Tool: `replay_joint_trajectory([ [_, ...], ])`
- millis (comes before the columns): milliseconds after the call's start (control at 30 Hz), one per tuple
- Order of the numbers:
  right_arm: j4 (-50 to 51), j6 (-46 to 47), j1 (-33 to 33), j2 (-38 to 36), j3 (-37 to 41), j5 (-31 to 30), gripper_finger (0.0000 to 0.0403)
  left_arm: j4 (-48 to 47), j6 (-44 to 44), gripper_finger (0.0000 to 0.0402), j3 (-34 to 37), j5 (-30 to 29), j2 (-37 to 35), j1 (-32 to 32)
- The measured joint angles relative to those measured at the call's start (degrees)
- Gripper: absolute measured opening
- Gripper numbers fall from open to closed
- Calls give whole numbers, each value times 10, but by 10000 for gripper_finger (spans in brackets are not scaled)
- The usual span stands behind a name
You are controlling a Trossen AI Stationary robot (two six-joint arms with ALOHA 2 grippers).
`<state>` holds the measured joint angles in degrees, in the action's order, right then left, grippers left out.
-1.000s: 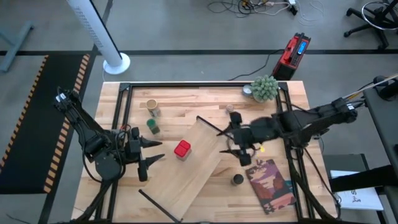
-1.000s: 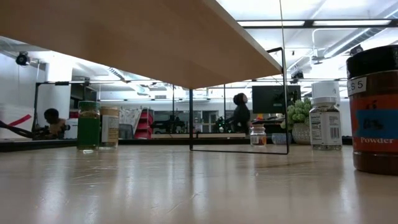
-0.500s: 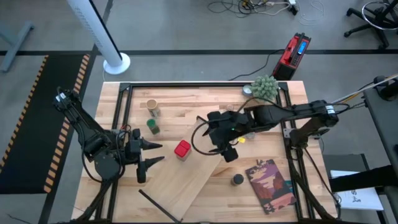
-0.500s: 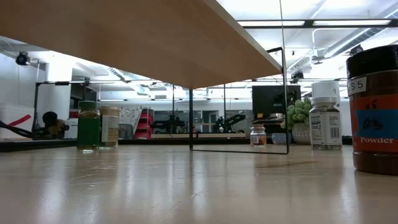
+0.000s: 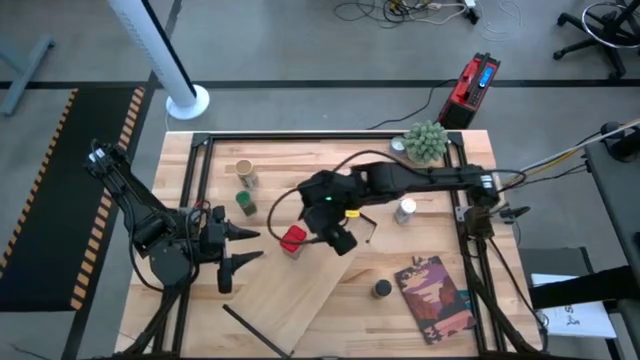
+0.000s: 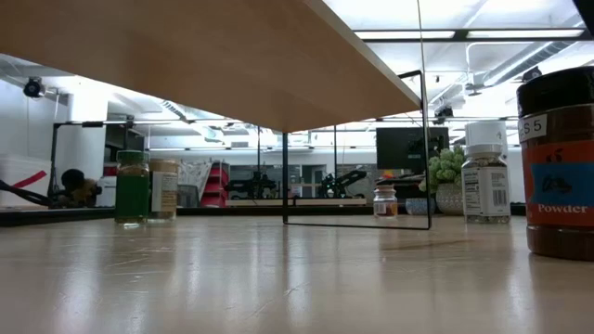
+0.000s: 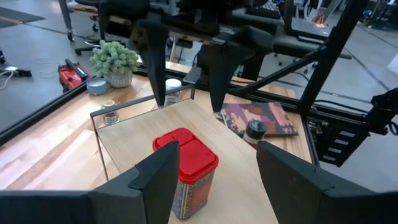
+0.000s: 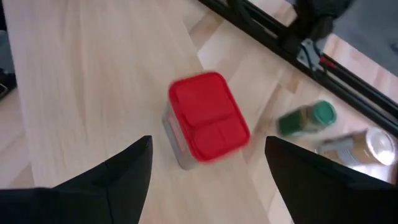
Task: Shelf spices
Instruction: Remove the red seasoning can from the shelf
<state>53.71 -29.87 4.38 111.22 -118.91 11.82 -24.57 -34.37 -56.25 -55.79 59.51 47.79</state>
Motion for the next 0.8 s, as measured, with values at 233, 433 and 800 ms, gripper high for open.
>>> replay_joint_trajectory([
  [233,13,-30,-3,57,-55,17,278,-32,-4,204,0,30,0,10],
  [433,15,-51,-4,81,-75,17,281,-107,-53,204,0,54,0,27],
  [800,17,-66,-10,97,-76,17,280,-145,-93,204,1,70,-3,36],
])
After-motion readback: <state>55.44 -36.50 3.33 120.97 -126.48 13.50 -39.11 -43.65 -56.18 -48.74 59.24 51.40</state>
